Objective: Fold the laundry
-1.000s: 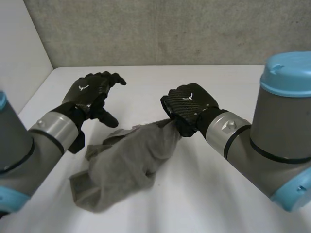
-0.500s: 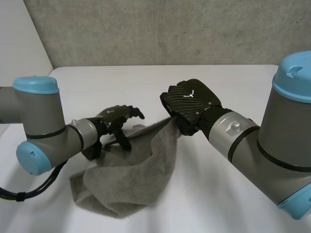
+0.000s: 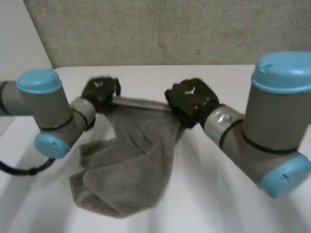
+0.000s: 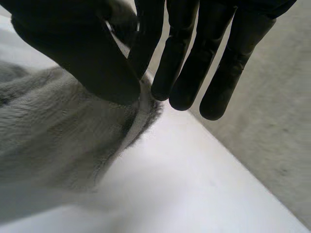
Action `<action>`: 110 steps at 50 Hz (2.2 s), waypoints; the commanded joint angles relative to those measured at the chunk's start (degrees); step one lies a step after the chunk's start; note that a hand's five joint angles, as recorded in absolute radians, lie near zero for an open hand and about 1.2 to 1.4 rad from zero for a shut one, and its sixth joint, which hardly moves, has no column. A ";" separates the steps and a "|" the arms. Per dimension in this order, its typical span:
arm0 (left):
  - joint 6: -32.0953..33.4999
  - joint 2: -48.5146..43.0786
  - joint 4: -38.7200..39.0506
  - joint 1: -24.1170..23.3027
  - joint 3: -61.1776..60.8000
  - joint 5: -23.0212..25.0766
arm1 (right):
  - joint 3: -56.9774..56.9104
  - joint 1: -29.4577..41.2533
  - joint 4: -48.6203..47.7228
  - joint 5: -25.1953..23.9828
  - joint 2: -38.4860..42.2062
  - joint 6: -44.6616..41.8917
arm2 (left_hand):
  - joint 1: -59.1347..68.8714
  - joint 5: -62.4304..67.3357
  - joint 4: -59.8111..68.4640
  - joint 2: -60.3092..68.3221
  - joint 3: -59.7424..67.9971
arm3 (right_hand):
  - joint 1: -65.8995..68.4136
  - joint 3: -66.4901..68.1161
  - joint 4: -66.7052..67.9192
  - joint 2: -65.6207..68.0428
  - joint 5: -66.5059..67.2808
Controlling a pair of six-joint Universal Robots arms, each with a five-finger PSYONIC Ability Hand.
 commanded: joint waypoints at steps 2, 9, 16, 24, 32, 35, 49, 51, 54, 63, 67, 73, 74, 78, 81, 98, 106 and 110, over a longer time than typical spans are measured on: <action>0.65 6.26 1.67 -2.52 17.35 -2.51 | -21.72 -1.03 -12.95 10.63 6.68 0.72 | 13.42 11.91 10.73 10.68 10.75 | 25.07 11.90 11.51 12.83 13.52; -0.15 14.98 5.80 -5.96 22.13 -6.55 | -24.57 -0.68 -32.24 13.10 1.93 0.29 | 13.42 11.91 10.73 10.68 10.75 | 25.07 11.90 11.51 12.83 13.52; 0.47 22.70 6.69 -5.87 11.79 -8.84 | -15.43 -0.33 -30.22 10.64 -2.55 0.37 | 13.42 11.91 10.73 10.68 10.75 | 25.07 11.90 11.51 12.83 13.52; 4.23 26.48 6.15 -5.78 -1.58 -8.49 | -6.21 -0.67 -15.66 10.38 0.95 4.30 | 13.42 11.91 10.73 10.68 10.75 | -41.08 -54.25 -54.65 -53.32 -52.63; 13.73 28.33 5.80 -5.52 -7.13 -8.58 | -6.55 -2.96 -4.56 1.33 6.68 23.31 | 13.42 11.91 10.73 10.68 10.75 | -41.14 -54.31 -54.71 -53.39 -52.70; 14.27 29.74 5.54 -5.61 -8.10 -8.58 | -8.13 -3.14 -1.83 -6.06 10.10 28.41 | 13.42 11.91 10.73 10.68 10.75 | -40.98 -54.15 -54.54 -53.22 -52.53; 14.62 36.42 1.23 -6.13 -9.86 -8.58 | -13.31 -0.33 -0.52 -11.16 20.20 42.20 | 13.42 11.91 10.73 10.68 10.75 | -25.86 -39.03 -39.42 -38.10 -37.41; 14.79 36.77 1.14 -6.13 -9.77 -8.58 | -13.84 0.20 -0.43 -10.28 20.83 42.30 | 13.42 11.91 10.73 10.68 10.75 | -25.50 -38.67 -39.06 -37.74 -37.05; 15.41 37.12 1.05 -6.13 -9.60 -8.58 | -12.97 0.99 -0.60 -9.49 20.13 42.56 | 13.42 11.91 10.73 10.68 10.75 | -20.82 -33.99 -34.38 -33.06 -32.37; 16.73 38.17 0.00 -6.40 -9.95 -8.84 | -11.55 1.17 -1.13 -7.11 18.53 42.74 | 13.42 11.91 10.73 10.68 10.75 | -22.80 -35.97 -36.37 -35.04 -34.35; 16.55 40.19 -0.53 -7.10 -10.47 -8.93 | -14.88 2.48 -4.02 -6.15 21.52 42.91 | 13.42 11.91 10.73 10.68 10.75 | -26.17 -39.34 -39.73 -38.41 -37.72; 16.73 42.74 -0.61 -7.36 -11.53 -8.84 | -21.12 3.98 -4.47 -5.44 26.53 43.00 | 13.42 11.91 10.73 10.68 10.75 | -24.83 -38.00 -38.40 -37.08 -36.39; 16.73 42.75 -0.61 -7.37 -11.53 -8.84 | -21.14 3.98 -4.47 -5.44 26.54 43.00 | 13.42 11.91 10.73 10.68 10.75 | -24.83 -38.00 -38.39 -37.07 -36.38; 16.73 43.45 -0.70 -7.28 -11.53 -8.84 | -25.78 5.56 -4.56 -5.36 30.04 43.61 | 13.42 11.91 10.73 10.68 10.75 | -23.82 -36.99 -37.39 -36.06 -35.37; 16.64 44.15 -0.88 -7.37 -11.62 -8.84 | -29.03 6.53 -4.56 -5.18 32.59 44.66 | 13.42 11.91 10.73 10.68 10.75 | -22.81 -35.98 -36.38 -35.06 -34.37; 16.73 43.54 -0.35 -3.94 -11.53 -8.66 | -30.54 6.00 -4.12 4.75 27.86 41.42 | 13.42 11.91 10.73 10.68 10.75 | 25.07 11.90 11.51 12.83 13.52; 16.55 38.71 -0.53 2.30 -11.88 -8.58 | -14.66 -4.54 -8.94 8.36 5.92 16.39 | 13.42 11.91 10.73 10.68 10.75 | 25.07 11.90 11.51 12.83 13.52; 16.64 37.30 -0.88 2.92 -14.42 -8.49 | -10.78 -4.63 -10.09 8.00 -0.67 12.96 | 13.42 11.91 10.73 10.68 10.75 | 25.07 11.90 11.51 12.83 13.52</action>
